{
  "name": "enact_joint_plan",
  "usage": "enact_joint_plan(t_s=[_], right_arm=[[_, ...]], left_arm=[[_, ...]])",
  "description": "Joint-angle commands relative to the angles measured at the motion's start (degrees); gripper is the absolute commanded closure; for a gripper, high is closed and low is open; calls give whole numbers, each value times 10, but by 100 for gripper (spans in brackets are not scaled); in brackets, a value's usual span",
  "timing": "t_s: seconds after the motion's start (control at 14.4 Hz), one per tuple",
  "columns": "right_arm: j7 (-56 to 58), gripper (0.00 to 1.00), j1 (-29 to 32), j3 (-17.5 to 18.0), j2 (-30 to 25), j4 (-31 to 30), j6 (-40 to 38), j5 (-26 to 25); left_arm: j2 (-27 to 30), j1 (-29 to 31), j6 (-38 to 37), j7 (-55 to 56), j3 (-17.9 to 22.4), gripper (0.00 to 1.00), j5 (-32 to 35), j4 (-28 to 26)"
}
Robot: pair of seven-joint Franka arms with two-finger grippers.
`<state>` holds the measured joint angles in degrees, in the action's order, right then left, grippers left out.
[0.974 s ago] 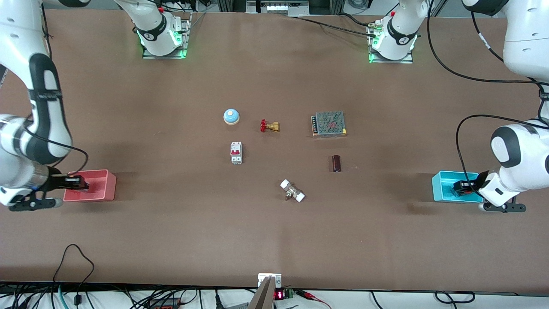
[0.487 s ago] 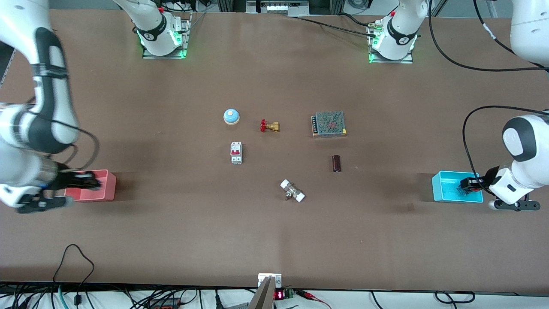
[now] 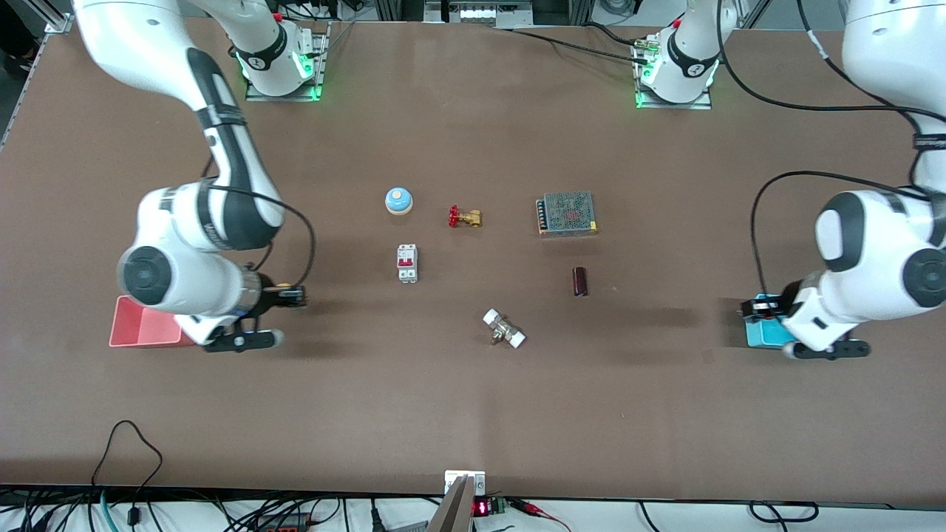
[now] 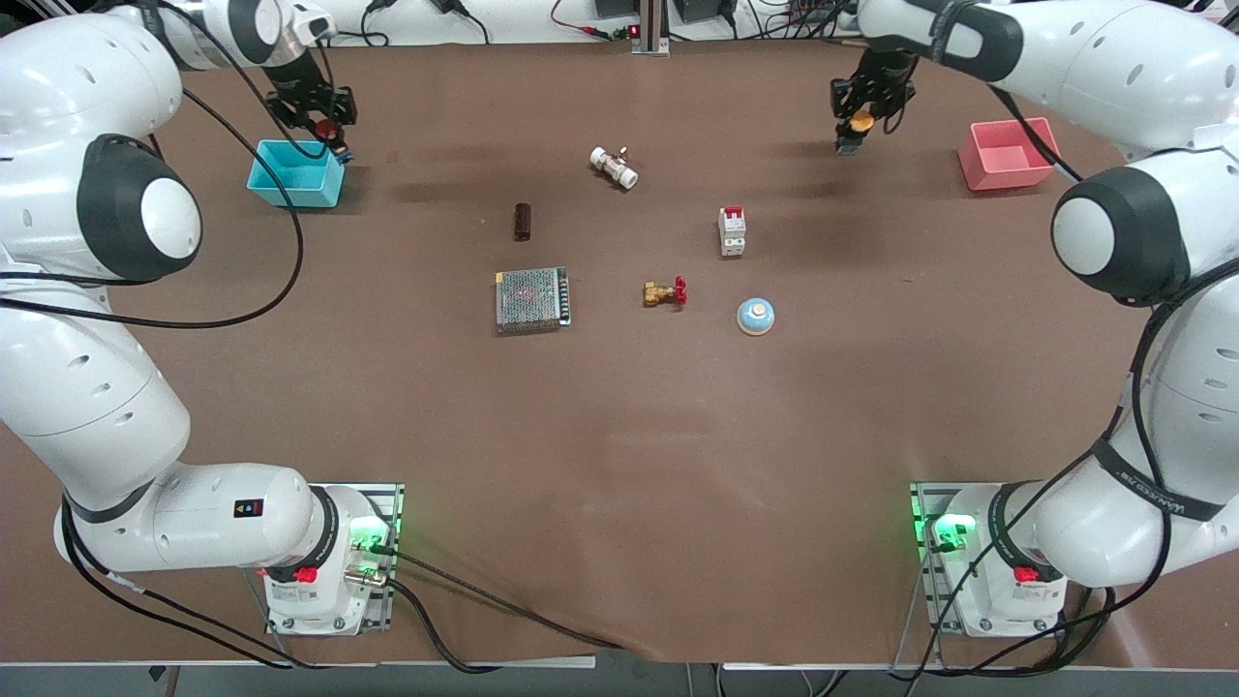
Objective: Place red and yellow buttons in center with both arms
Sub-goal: 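Lift the yellow button with the right gripper while the left gripper lifts the red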
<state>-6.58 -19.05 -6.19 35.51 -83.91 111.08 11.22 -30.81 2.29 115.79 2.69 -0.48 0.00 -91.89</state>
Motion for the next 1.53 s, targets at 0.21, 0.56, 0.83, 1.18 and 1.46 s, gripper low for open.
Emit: enact_joint_plan(t_s=[0.21,0.56,0.83,1.18,1.46], right_arm=[[-41,61,-30,-8,20,-62,76,13],[-85,60,-53,-8,40,-80,115,13],[-104,0,-46,-8,40,-77,117,14],[-114,0,-48,-31,-27,-60,106,9],[-107,0,-47,-61,-77,-37,51,5]], left_arm=[[-57,-26,35,36,0,72,-3,-2],[-75,-32,49,36,0,56,-3,0],[-80,-33,48,36,0,24,-3,1],[-4,-30,16,38,1,0,-3,0],[90,-28,-57,47,1,0,-3,-1]])
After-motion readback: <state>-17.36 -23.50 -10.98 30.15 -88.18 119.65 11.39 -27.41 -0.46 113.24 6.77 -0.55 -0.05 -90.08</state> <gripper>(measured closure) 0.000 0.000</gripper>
